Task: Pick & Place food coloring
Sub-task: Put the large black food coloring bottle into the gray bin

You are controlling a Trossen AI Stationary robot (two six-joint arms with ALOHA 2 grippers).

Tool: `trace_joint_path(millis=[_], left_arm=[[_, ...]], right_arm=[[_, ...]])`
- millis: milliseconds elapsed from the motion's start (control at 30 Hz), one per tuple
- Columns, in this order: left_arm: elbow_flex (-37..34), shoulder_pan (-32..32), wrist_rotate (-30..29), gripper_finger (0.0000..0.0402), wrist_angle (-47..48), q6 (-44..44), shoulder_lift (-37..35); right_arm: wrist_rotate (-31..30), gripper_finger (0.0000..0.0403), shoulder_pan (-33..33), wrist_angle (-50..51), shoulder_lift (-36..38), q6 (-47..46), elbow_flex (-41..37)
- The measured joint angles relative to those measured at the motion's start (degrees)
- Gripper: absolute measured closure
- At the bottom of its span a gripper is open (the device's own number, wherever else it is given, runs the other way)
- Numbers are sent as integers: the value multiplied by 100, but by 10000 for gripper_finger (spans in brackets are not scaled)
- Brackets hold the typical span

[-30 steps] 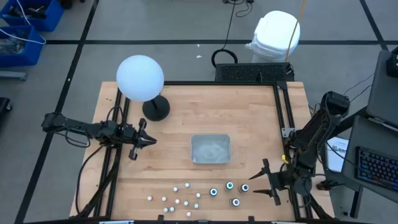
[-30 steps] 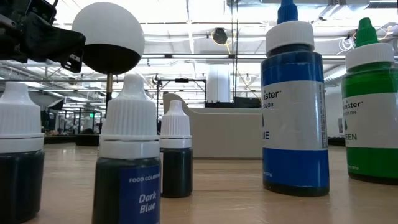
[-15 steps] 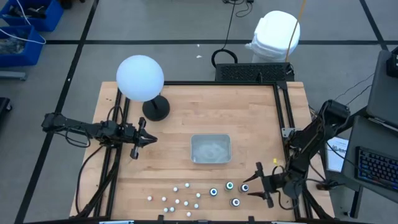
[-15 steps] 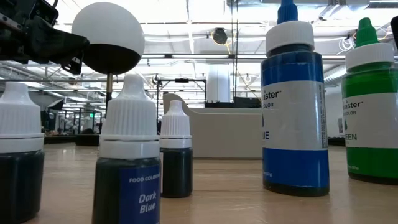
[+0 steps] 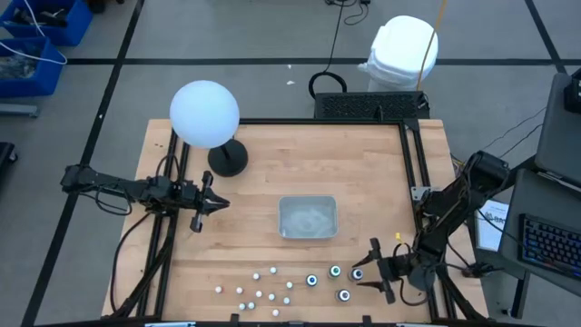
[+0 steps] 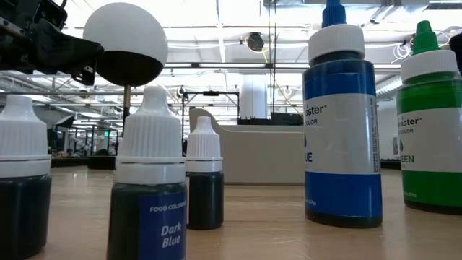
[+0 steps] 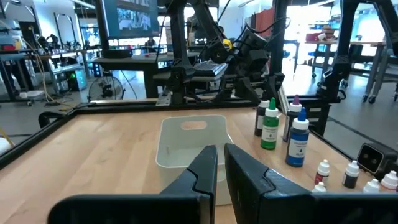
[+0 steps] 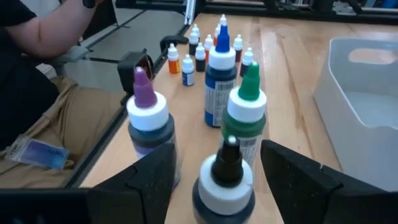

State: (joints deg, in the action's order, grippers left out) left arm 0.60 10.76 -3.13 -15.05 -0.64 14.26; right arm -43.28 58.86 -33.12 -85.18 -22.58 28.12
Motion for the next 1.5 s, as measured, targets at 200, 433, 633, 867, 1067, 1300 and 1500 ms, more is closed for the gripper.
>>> trace_joint_path(millis=[200,433,633,867,1067,1300,1500], left_arm=[[0,0,0,364,0,-59,-2],[0,0,-1,364,0,-59,-2],[0,0,-1,364,0,-61,-1],[0,-1,0,364,0,-61,-1],[0,0,1,364,0,-61,0],[0,0,0,364,0,-61,0],[0,-1,-1,364,0,-61,-2]], right_arm=[[4,181,-34,35,-82,-142,0],[-3,197,-31,336,-81,-434,0],[-23,222,-31,443,-79,-613,2],[-23,253,-31,448,-77,-517,5],[-18,282,-31,439,-75,-386,7],[-5,291,-31,532,207,-51,4],[-18,290,-31,1256,1294,47,4]])
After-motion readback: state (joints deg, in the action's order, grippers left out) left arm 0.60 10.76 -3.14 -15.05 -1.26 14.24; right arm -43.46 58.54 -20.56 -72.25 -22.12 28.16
